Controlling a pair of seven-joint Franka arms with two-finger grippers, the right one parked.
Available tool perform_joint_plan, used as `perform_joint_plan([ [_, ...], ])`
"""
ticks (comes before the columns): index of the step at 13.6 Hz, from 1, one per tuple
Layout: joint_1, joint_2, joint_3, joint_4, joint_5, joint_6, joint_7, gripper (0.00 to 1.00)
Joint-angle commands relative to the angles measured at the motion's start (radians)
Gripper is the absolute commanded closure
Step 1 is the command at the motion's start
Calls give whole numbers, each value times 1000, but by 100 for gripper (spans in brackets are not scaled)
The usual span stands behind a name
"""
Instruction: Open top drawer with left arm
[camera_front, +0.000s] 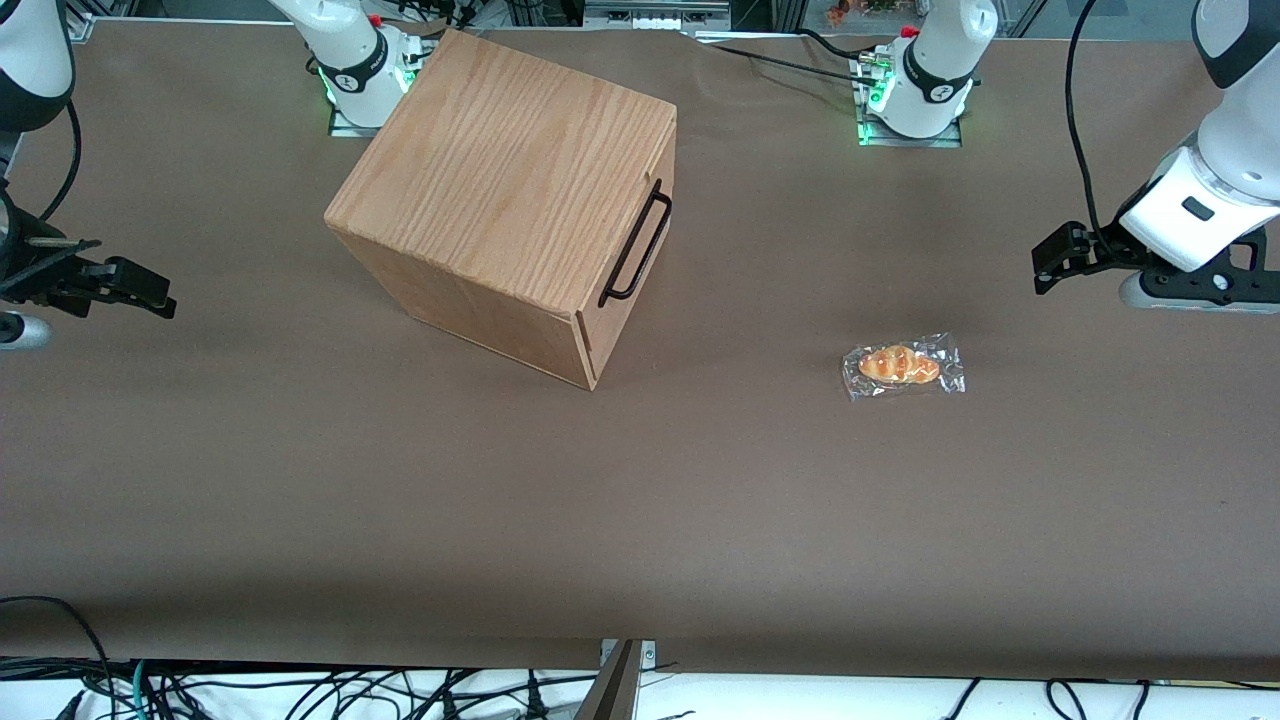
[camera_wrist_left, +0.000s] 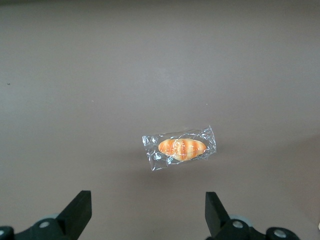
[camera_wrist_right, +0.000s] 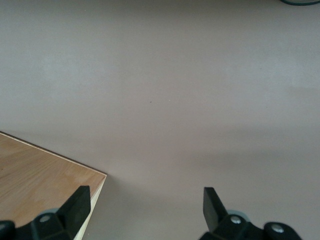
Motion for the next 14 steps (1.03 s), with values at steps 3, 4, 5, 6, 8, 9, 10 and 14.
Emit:
perform_joint_plan([
  [3,5,6,-4,25,-11,-36,14,0],
  [4,4,4,-4,25,-11,-38,14,0],
  [5,2,4,-6,26,-11,-46,14,0],
  [6,-1,6,-6,28,-11,-56,12,0],
  [8,-1,7,-4,40,-11,-66,5,0],
  [9,-2,7,-6,42,-11,-66,3,0],
  [10,-2,7,-6,42,-11,-67,5,0],
  [14,-7,15,-13,42,-12,-82,5,0],
])
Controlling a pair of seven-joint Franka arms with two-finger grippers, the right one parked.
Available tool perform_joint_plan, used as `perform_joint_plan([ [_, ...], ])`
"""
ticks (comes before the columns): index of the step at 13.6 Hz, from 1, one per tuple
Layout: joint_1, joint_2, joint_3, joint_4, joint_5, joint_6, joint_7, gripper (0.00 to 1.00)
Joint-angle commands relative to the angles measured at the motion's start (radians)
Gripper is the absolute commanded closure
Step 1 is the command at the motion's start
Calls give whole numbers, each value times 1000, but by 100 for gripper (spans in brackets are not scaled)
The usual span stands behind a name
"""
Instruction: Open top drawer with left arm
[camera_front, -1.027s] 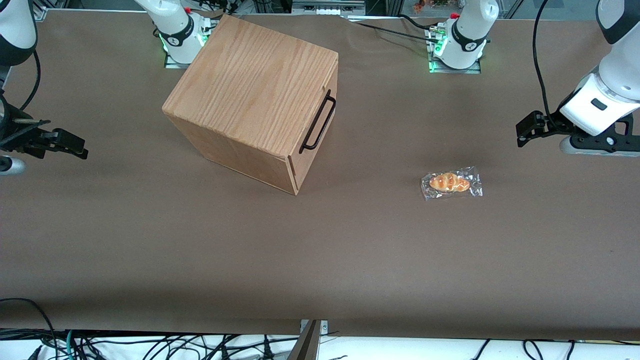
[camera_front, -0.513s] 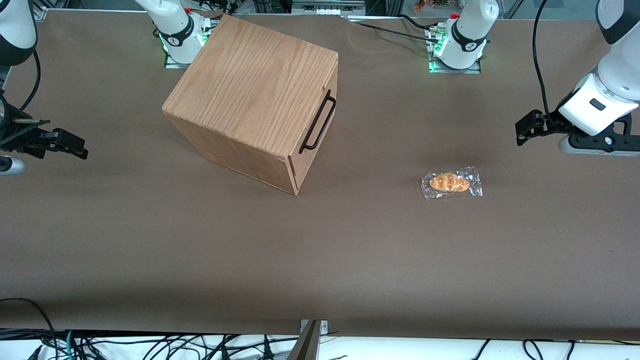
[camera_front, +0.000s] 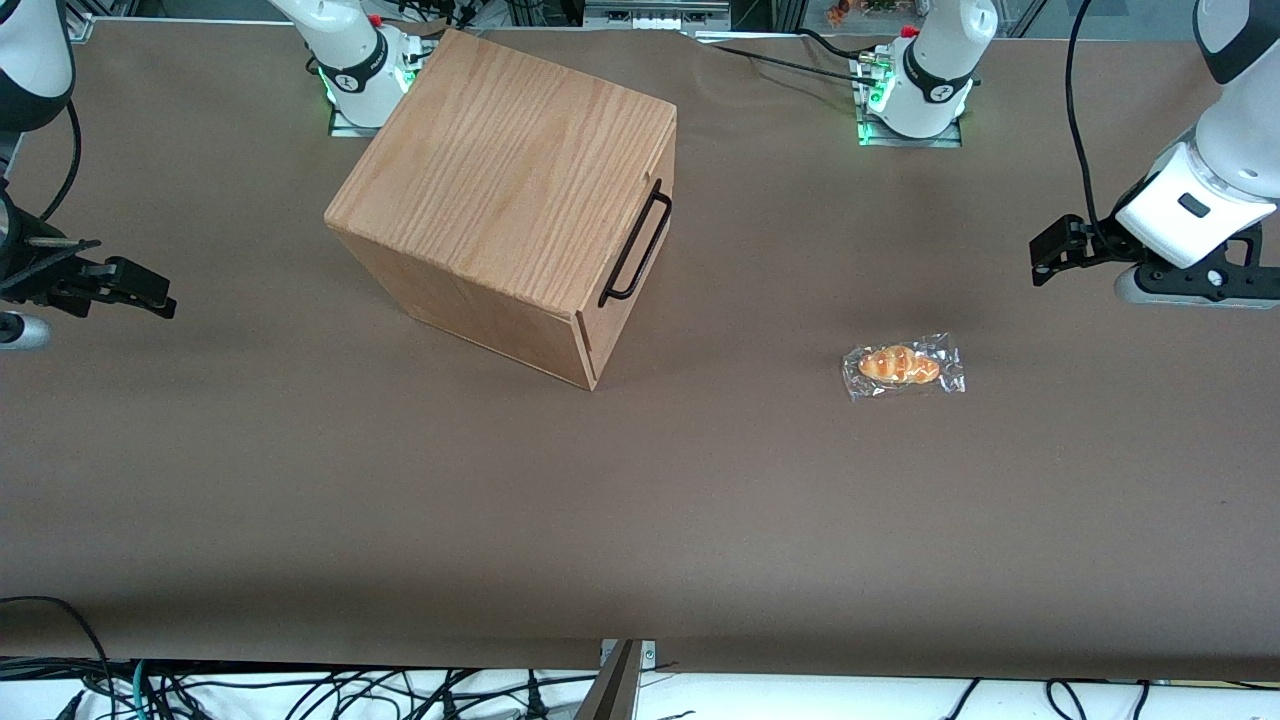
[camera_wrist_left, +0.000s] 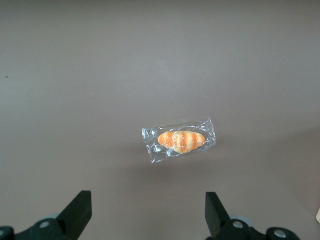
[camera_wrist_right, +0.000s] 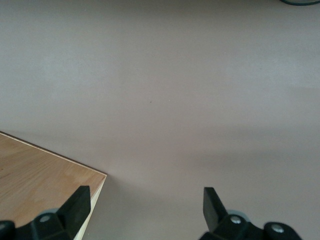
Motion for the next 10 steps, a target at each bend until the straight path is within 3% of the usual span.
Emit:
perform_joint_plan([
  [1,-5,14,-21,31,-14,-53,4,0],
  [3,-7,25,-84,42,-14,-63,-13,0],
  [9,-33,151,-354,98,-17,-50,-363,0],
  [10,-42,177,-388,114,-47,-39,-395,0],
])
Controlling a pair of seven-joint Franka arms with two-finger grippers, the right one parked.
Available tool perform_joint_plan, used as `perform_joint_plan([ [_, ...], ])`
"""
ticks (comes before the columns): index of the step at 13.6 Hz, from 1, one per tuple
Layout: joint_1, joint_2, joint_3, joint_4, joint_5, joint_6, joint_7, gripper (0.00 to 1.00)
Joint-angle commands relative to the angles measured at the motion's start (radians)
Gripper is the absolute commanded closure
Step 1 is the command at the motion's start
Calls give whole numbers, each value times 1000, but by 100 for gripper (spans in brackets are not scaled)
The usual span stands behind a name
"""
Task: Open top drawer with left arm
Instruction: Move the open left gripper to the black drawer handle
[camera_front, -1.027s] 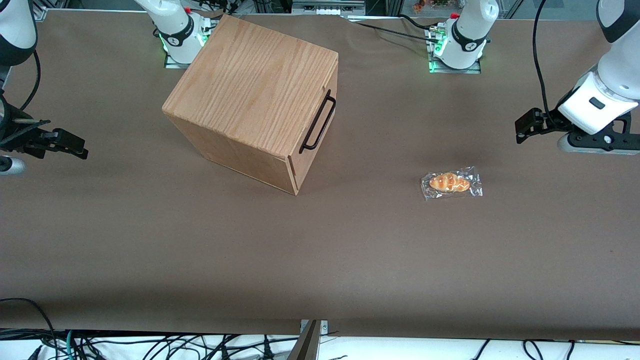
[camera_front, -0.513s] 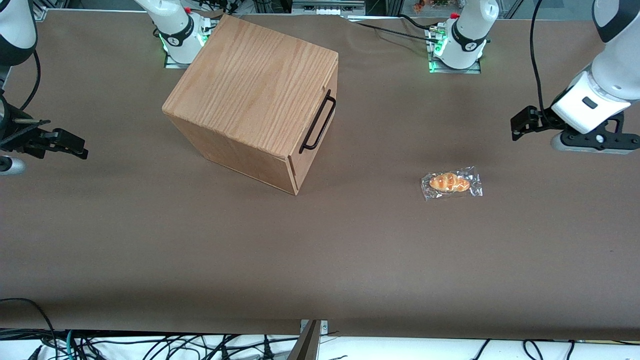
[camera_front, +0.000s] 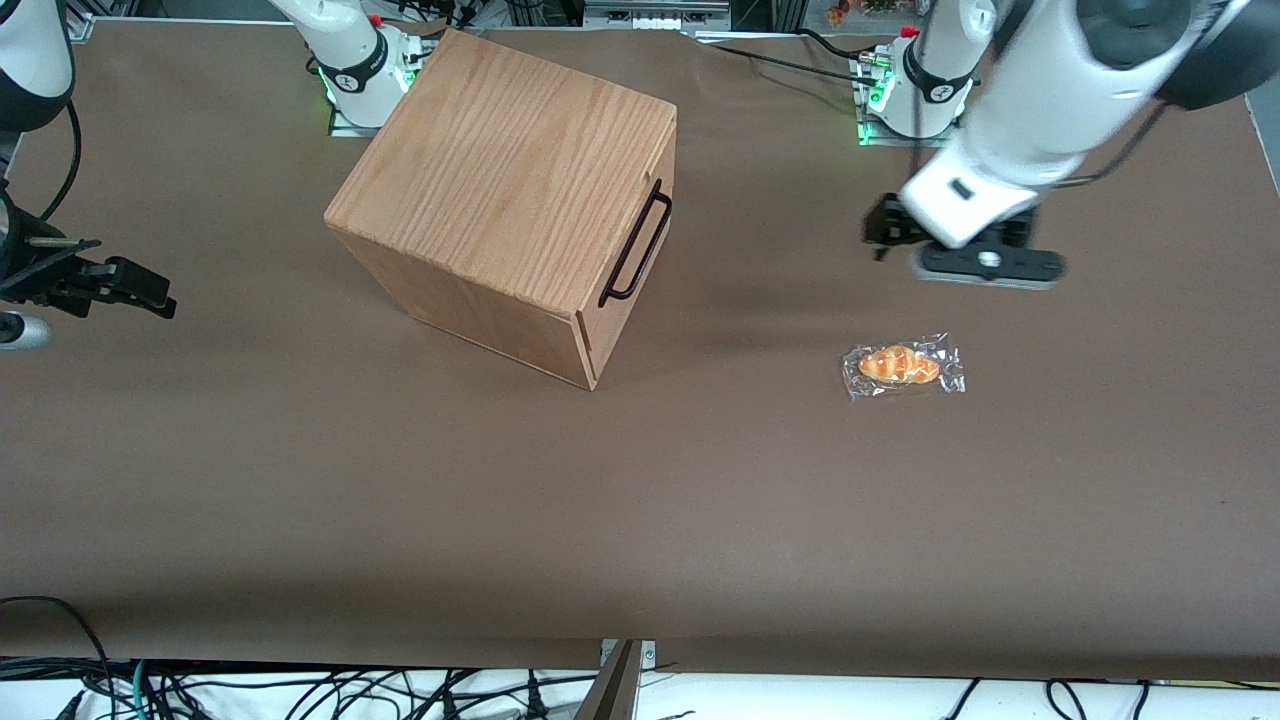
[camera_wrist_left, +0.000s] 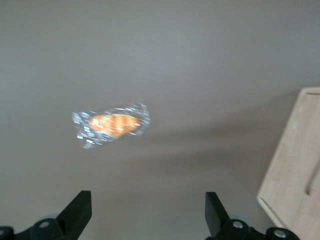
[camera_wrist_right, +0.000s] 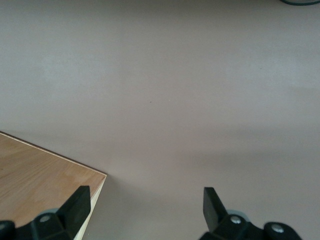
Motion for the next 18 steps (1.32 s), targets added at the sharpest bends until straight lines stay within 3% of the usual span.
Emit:
perform_joint_plan([
  [1,-16,99,-71,73,-92,22,-90,0],
  [3,-17,131,-103,59,-210,132,-82,0],
  [5,-48,173,-124,58,-259,227,-82,0],
  [11,-128,220,-126,6,-238,335,-29,0],
  [15,-157,242,-128,-39,-163,373,-16,0],
  [18,-177,262,-129,-54,-150,407,-16,0],
])
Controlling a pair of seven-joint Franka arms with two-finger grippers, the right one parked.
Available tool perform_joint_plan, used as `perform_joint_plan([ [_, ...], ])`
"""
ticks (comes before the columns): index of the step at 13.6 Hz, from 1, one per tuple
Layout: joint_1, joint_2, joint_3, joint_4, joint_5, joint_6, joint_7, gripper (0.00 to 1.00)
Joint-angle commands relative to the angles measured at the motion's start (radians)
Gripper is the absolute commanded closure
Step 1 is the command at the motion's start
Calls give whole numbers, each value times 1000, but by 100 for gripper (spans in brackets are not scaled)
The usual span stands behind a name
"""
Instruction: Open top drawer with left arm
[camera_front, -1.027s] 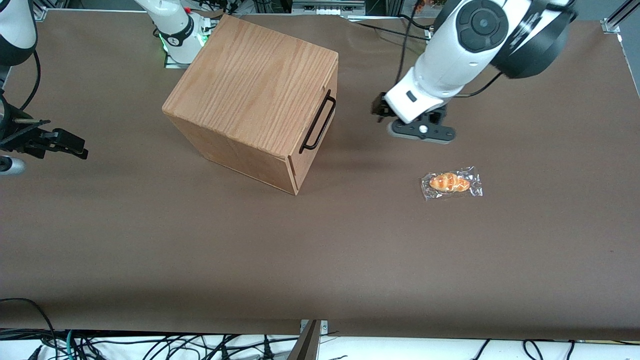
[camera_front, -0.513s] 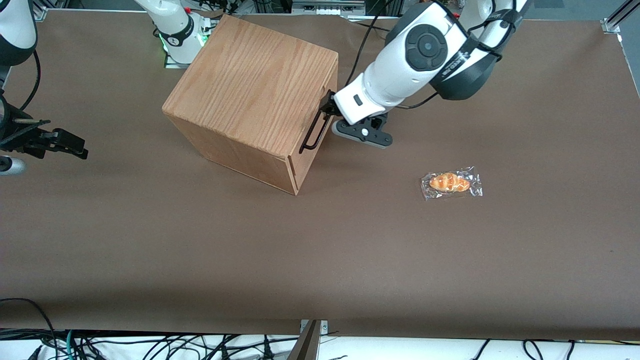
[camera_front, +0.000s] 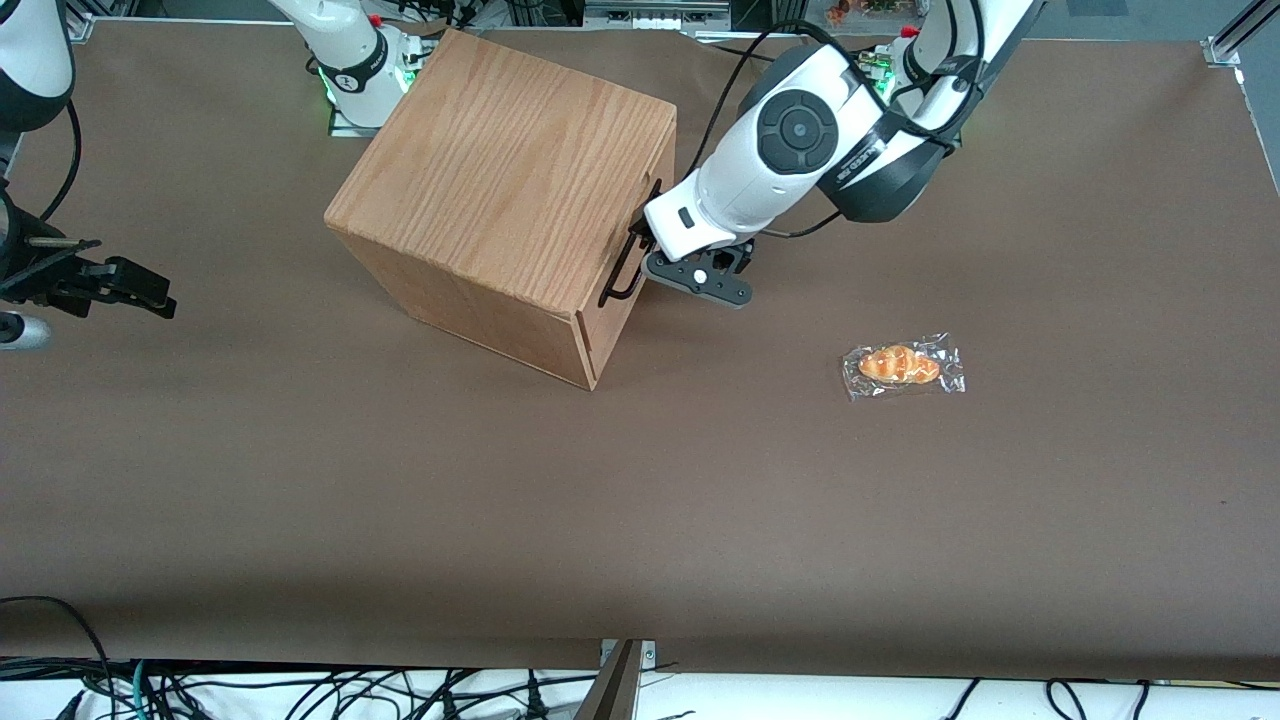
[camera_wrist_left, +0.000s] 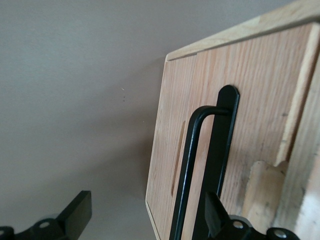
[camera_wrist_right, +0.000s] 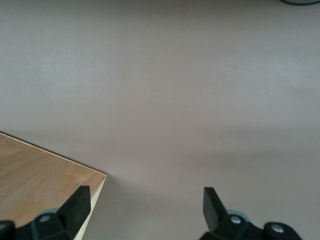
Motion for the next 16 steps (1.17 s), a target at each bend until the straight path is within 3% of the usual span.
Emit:
perform_joint_plan([
  [1,-14,4,0,-17,24,30,18,0],
  [9,-37,16,-2,-86,76,111,17,0],
  [12,-37,9,-2,-99,176,97,15,0],
  [16,-27,7,0,-117,250,74,15,0],
])
